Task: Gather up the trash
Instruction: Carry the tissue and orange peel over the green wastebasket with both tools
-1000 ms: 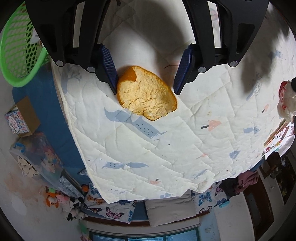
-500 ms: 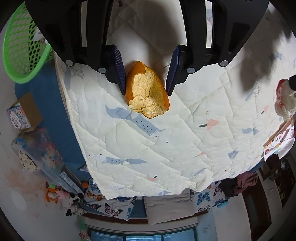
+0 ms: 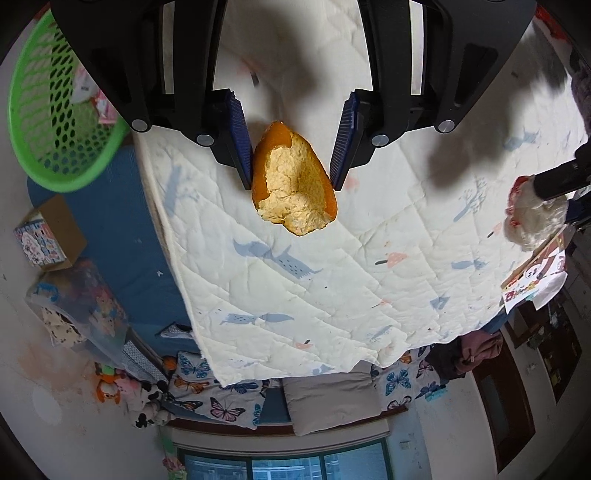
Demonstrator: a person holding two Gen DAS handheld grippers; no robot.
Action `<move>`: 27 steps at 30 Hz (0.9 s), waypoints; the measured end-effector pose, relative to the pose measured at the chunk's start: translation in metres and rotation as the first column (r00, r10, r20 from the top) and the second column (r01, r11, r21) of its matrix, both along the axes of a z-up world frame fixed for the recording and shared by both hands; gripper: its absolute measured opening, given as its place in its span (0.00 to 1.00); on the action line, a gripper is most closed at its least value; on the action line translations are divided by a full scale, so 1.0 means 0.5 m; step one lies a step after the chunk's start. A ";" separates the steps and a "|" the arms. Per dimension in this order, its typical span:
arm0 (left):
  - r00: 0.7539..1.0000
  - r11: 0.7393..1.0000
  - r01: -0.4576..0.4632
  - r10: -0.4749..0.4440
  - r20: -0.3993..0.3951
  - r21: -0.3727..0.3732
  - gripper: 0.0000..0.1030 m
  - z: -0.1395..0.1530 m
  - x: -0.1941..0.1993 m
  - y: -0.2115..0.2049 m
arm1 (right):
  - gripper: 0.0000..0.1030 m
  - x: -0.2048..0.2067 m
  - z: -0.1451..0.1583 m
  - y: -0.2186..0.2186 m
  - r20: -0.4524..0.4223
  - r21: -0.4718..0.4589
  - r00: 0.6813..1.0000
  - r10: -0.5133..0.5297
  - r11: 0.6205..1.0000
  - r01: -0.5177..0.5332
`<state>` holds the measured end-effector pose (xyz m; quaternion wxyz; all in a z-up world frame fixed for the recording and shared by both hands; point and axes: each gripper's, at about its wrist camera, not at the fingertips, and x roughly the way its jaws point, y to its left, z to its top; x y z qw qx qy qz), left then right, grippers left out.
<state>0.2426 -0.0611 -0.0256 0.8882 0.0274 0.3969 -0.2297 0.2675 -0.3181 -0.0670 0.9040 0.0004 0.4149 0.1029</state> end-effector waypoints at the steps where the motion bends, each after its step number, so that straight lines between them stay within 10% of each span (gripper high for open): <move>1: 1.000 1.000 0.007 -0.007 0.002 -0.001 0.48 0.002 -0.003 -0.006 | 0.41 -0.011 0.003 -0.007 0.003 0.003 1.000 -0.004 1.000 0.004; 27: 0.971 0.971 0.237 -0.237 0.002 -0.005 0.48 0.002 -0.078 -0.251 | 0.41 -0.224 -0.002 -0.276 0.004 0.016 0.962 -0.275 0.961 0.274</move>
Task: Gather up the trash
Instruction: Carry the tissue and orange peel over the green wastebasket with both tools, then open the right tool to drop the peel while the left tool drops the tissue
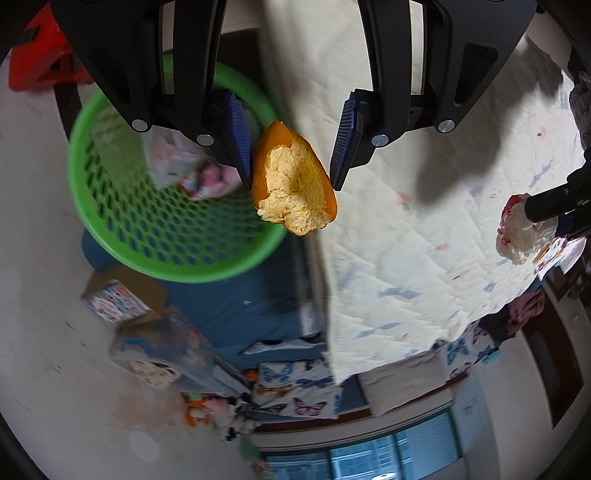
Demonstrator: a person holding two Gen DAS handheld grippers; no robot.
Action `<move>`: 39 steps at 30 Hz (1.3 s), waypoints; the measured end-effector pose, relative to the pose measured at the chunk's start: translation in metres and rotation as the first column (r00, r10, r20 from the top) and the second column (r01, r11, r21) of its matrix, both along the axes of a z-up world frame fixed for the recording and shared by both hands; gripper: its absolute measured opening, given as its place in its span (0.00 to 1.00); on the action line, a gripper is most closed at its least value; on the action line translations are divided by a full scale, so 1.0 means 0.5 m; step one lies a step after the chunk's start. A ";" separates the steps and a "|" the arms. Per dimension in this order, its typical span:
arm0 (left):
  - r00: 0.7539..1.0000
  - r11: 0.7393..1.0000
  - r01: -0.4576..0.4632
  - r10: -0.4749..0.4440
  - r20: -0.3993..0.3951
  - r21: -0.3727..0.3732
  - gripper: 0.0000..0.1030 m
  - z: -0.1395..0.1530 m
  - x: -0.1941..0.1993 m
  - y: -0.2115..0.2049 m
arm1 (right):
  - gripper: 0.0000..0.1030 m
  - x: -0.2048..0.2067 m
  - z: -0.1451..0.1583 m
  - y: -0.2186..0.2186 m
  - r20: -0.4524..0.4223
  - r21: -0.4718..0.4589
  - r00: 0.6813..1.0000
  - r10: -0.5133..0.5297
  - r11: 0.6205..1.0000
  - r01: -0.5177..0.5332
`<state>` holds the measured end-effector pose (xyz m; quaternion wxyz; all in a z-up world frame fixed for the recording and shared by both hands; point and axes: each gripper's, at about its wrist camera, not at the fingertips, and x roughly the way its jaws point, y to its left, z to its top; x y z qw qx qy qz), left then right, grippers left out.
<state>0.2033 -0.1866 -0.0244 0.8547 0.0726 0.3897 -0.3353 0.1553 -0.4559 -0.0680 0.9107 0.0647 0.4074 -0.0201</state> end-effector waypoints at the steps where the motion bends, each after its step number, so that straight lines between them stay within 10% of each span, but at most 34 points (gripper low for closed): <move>1: 1.000 1.000 0.008 -0.008 -0.001 0.001 0.48 -0.001 -0.002 -0.010 | 0.41 -0.008 -0.004 -0.018 -0.004 -0.003 1.000 -0.019 1.000 0.019; 39: 0.978 0.975 0.209 -0.206 -0.040 0.080 0.49 -0.037 -0.004 -0.332 | 0.57 -0.118 -0.039 -0.269 0.007 0.077 0.965 -0.262 0.962 0.261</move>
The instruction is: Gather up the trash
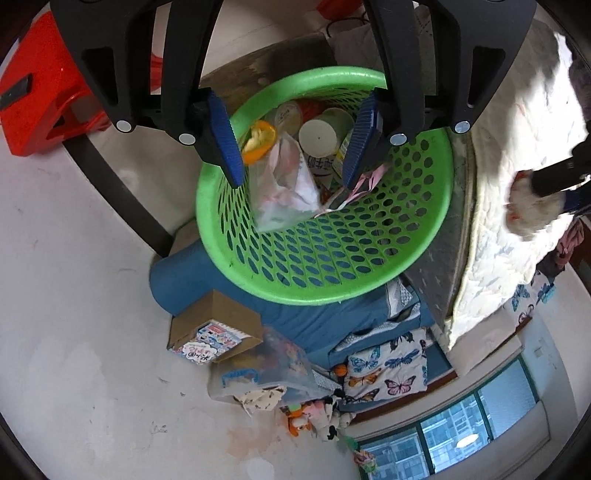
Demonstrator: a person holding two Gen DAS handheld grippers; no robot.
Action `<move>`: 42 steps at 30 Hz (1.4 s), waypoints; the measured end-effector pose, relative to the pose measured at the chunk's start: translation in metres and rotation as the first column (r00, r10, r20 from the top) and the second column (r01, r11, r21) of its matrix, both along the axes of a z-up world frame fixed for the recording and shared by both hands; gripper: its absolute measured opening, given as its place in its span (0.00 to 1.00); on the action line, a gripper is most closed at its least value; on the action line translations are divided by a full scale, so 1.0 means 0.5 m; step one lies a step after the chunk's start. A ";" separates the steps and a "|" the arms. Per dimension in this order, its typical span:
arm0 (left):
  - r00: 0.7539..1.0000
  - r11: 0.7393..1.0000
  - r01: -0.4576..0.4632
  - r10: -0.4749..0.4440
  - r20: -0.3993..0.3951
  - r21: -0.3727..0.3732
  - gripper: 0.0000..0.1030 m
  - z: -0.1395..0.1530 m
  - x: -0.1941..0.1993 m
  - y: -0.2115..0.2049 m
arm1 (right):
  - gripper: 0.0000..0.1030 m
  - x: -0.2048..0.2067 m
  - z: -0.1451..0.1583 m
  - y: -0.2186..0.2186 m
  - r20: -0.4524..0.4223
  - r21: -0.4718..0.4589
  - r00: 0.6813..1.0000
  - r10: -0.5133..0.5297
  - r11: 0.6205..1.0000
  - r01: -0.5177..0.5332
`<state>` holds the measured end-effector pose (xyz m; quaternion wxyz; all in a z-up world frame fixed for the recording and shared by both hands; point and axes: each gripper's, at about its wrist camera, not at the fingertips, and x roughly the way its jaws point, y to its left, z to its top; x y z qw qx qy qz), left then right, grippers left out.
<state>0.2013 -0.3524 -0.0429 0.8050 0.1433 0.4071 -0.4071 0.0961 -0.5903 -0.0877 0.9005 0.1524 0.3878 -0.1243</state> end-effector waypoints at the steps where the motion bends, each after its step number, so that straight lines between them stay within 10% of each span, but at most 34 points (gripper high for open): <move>1: 1.000 1.000 0.001 -0.001 0.004 0.006 0.49 -0.003 0.001 -0.009 | 0.58 -0.004 0.003 -0.001 0.004 0.001 1.000 -0.001 1.000 0.001; 26: 0.998 0.999 -0.019 0.020 -0.052 0.030 0.69 -0.057 0.060 -0.106 | 0.63 -0.065 0.009 0.016 0.047 0.052 0.999 0.002 0.999 -0.004; 42: 0.994 0.993 -0.112 0.112 0.000 -0.048 0.76 0.018 0.027 0.039 | 0.68 -0.077 0.051 0.084 0.091 0.030 0.995 0.051 0.998 -0.054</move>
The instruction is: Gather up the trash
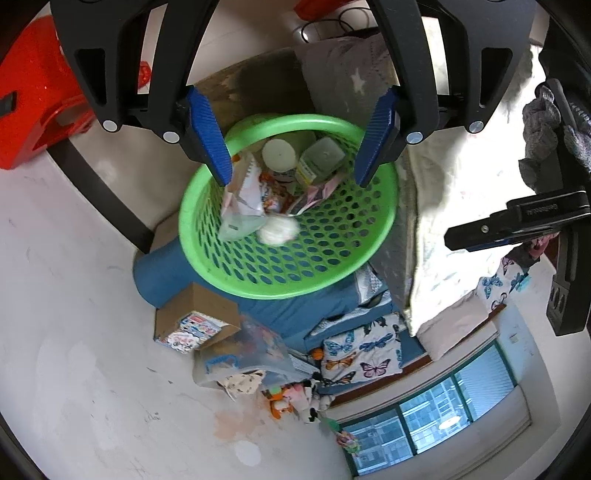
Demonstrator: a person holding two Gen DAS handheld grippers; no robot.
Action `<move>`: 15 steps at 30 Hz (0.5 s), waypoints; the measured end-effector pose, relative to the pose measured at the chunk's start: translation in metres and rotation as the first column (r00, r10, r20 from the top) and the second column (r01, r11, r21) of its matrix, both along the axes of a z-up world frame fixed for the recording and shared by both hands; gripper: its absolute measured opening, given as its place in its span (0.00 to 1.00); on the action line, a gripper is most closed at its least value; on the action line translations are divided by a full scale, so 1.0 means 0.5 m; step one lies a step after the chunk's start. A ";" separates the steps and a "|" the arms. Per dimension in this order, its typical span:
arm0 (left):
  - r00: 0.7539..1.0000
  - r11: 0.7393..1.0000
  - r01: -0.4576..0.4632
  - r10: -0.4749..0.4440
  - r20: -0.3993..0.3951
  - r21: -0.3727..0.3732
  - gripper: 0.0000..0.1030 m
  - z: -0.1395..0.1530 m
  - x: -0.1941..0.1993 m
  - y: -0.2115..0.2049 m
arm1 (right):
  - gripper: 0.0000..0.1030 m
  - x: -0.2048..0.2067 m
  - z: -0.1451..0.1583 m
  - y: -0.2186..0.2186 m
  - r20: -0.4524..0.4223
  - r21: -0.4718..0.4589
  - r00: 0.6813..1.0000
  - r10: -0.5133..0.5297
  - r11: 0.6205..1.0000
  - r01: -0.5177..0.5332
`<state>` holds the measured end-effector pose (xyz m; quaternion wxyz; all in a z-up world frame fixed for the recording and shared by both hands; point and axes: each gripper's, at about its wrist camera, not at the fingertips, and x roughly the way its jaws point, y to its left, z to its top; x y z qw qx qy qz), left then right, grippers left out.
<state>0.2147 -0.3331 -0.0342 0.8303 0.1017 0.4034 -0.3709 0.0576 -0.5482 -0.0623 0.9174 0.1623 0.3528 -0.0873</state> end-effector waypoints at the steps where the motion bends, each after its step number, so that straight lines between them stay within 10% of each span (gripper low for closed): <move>1: 1.000 1.000 -0.008 0.008 0.016 0.003 0.78 0.005 -0.006 0.011 | 0.68 -0.002 0.005 0.011 0.006 -0.005 1.000 0.005 1.000 -0.005; 15: 0.974 0.982 -0.183 0.187 0.131 -0.047 0.91 0.066 -0.082 0.233 | 0.75 0.008 0.051 0.155 0.037 -0.056 0.991 0.128 0.990 -0.126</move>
